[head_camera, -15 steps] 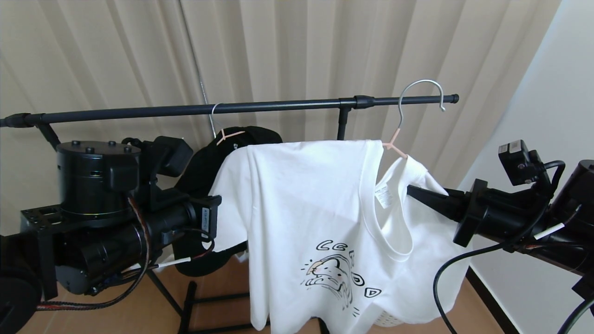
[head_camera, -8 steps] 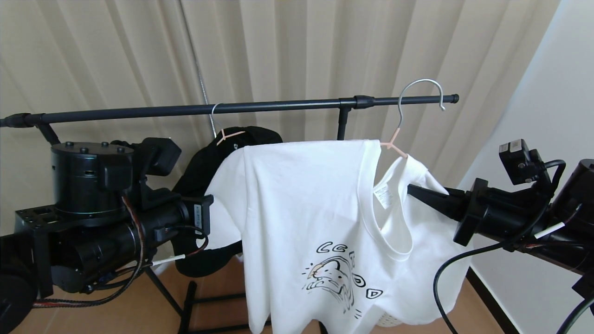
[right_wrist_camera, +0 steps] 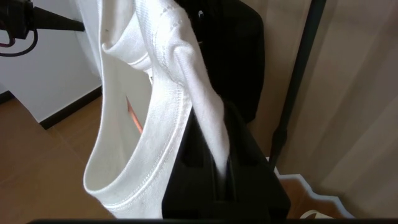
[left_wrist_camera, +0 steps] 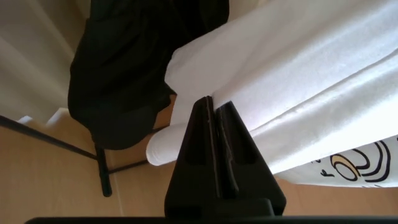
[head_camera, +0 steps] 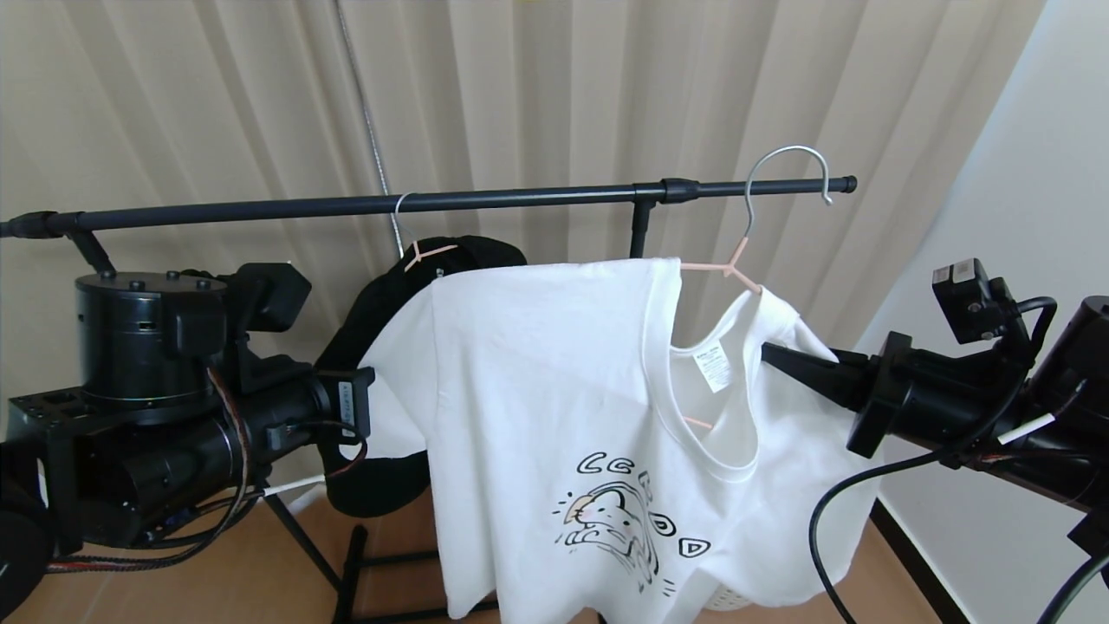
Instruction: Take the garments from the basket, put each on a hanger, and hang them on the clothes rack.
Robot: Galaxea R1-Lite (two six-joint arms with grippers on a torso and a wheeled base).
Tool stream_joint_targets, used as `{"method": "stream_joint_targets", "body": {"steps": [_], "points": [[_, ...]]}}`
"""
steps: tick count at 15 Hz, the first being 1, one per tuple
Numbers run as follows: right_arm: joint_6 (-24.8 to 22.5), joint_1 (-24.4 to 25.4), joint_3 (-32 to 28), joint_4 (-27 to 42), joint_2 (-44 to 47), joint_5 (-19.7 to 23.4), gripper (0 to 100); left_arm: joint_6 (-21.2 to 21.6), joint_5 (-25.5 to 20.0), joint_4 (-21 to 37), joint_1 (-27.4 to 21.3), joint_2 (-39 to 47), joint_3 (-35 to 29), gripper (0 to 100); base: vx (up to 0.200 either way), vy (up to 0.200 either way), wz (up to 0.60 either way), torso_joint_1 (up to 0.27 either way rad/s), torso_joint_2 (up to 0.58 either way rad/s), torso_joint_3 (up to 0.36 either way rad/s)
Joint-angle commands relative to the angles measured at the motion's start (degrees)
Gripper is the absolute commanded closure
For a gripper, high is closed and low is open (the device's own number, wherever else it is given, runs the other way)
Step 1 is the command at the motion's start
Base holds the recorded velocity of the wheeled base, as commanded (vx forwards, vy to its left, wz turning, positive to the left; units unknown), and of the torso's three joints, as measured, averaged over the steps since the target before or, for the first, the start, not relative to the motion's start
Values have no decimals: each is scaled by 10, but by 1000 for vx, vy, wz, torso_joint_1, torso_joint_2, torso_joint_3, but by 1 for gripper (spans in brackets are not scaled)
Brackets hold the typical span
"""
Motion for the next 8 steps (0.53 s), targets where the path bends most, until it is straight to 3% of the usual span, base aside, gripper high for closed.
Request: {"method": "stream_joint_targets", "body": {"steps": [1,8], "points": [[0,0,0,0,1,0,100,-1,0,0,8,-1,6,100,0,0,0,0,0,0],[0,-5,-2,0,1,0,100,-1,-1,-1,19,-12,35,100,0,0,0,0,0,0]]}}
